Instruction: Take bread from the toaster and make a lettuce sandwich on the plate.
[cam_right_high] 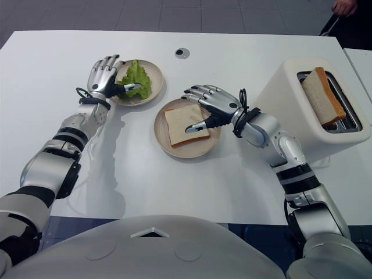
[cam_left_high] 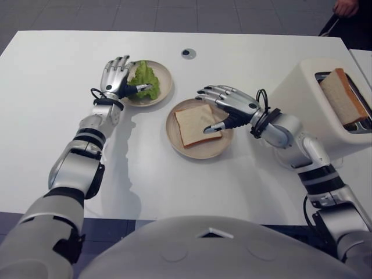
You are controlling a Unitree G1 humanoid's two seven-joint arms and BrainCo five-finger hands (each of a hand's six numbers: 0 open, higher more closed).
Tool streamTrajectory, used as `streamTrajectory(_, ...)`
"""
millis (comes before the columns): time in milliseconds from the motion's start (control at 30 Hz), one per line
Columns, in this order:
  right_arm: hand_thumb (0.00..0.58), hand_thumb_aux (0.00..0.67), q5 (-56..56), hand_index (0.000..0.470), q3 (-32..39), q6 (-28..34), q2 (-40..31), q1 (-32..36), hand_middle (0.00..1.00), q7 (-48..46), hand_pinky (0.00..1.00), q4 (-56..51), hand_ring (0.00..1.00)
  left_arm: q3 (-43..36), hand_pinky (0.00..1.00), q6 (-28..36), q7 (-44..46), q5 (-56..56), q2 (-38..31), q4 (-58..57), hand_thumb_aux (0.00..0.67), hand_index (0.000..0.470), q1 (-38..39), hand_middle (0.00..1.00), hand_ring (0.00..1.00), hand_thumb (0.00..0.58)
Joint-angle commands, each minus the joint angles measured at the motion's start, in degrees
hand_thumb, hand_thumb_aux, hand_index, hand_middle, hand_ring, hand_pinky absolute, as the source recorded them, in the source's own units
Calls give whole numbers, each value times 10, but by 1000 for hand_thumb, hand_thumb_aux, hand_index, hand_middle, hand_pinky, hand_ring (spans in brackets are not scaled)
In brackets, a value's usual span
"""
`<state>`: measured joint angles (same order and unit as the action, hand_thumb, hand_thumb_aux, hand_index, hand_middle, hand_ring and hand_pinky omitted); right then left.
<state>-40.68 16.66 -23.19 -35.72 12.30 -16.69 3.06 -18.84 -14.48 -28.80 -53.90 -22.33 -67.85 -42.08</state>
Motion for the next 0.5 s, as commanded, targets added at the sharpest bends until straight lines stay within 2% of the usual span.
streamTrajectory(33, 0, 0, 2, 0, -11, 6, -10, -18, 0, -5, 0, 28, 0, -30, 0, -14, 36, 15, 11, -55, 0, 0, -17, 0, 0, 0)
streamTrajectory(67, 0, 0, 5, 0, -19, 8, -10, -21, 0, -3, 0, 38, 0, -37, 0, -16, 41, 18, 12, -62, 276, 194, -19, 0, 0, 379)
streamTrajectory(100, 0, 0, 9, 0, -26, 11, -9, -25, 0, -1, 0, 49, 0, -42, 0, -17, 43, 21, 12, -65, 386, 271, -20, 0, 0, 476)
streamTrajectory(133, 0, 0, 13, 0, -34, 14, -9, -29, 0, -1, 0, 60, 0, -46, 0, -20, 45, 25, 11, -67, 602, 422, -21, 0, 0, 574)
streamTrajectory(167, 0, 0, 15, 0, -39, 17, -7, -31, 0, -1, 0, 68, 0, -50, 0, -22, 46, 29, 9, -68, 602, 422, -22, 0, 0, 574)
streamTrajectory(200, 0, 0, 18, 0, -43, 19, -6, -35, 0, -2, 0, 76, 0, -53, 0, -24, 46, 33, 7, -68, 667, 468, -22, 0, 0, 580)
streamTrajectory(400, 0, 0, 15, 0, -54, 23, 1, -45, 0, 10, 0, 78, 0, -66, 0, -42, 16, 56, -3, -55, 670, 470, -26, 0, 0, 580)
streamTrajectory(433, 0, 0, 12, 0, -52, 21, 3, -48, 0, 16, 0, 74, 0, -66, 0, -51, 3, 60, -4, -46, 667, 468, -26, 0, 0, 580)
streamTrajectory(500, 0, 0, 10, 0, -50, 19, 8, -53, 0, 25, 0, 68, 0, -60, 0, -78, -21, 75, -4, -21, 599, 420, -21, 0, 0, 573)
